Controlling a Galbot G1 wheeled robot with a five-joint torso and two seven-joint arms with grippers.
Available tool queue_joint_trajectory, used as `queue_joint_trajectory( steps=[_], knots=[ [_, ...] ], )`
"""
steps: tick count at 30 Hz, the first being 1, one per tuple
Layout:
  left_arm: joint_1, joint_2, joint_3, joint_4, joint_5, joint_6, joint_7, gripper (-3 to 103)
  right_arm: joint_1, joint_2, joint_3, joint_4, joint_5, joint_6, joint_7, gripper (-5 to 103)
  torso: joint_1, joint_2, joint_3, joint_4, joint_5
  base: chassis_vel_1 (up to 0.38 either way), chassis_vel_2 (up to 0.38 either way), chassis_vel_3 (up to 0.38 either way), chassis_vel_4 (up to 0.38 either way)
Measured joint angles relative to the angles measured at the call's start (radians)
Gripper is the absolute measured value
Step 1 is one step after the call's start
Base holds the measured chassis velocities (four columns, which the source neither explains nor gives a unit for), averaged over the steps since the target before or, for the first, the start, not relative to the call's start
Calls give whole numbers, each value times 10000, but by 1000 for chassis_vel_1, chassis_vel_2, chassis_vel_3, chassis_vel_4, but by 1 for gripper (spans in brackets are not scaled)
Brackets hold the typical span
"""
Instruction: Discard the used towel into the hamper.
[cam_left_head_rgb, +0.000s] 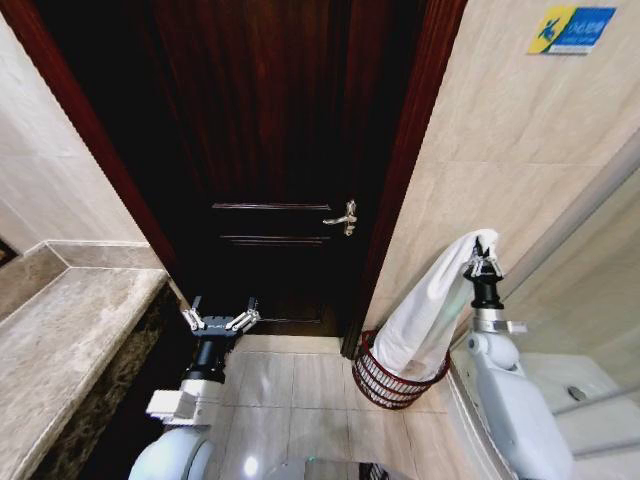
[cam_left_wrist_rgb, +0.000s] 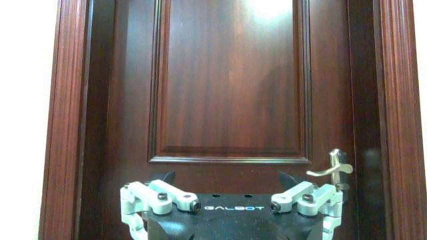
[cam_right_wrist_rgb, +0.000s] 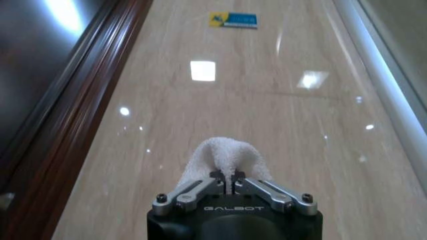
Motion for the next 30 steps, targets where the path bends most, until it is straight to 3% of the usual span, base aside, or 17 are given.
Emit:
queue_joint_trajectory(
  steps=[10, 30],
  knots=[
    [0, 0, 0, 0, 0, 1, 0, 100, 56, 294, -116, -1293, -19, 452, -270, 3, 0, 0, 0, -1, 1, 0, 0, 0, 0],
    [0, 0, 0, 0, 0, 0, 0, 100, 646, 1018, -457, -4885, 440, 491, -817, 3, 0, 0, 0, 0, 1, 0, 0, 0, 0]
  ],
)
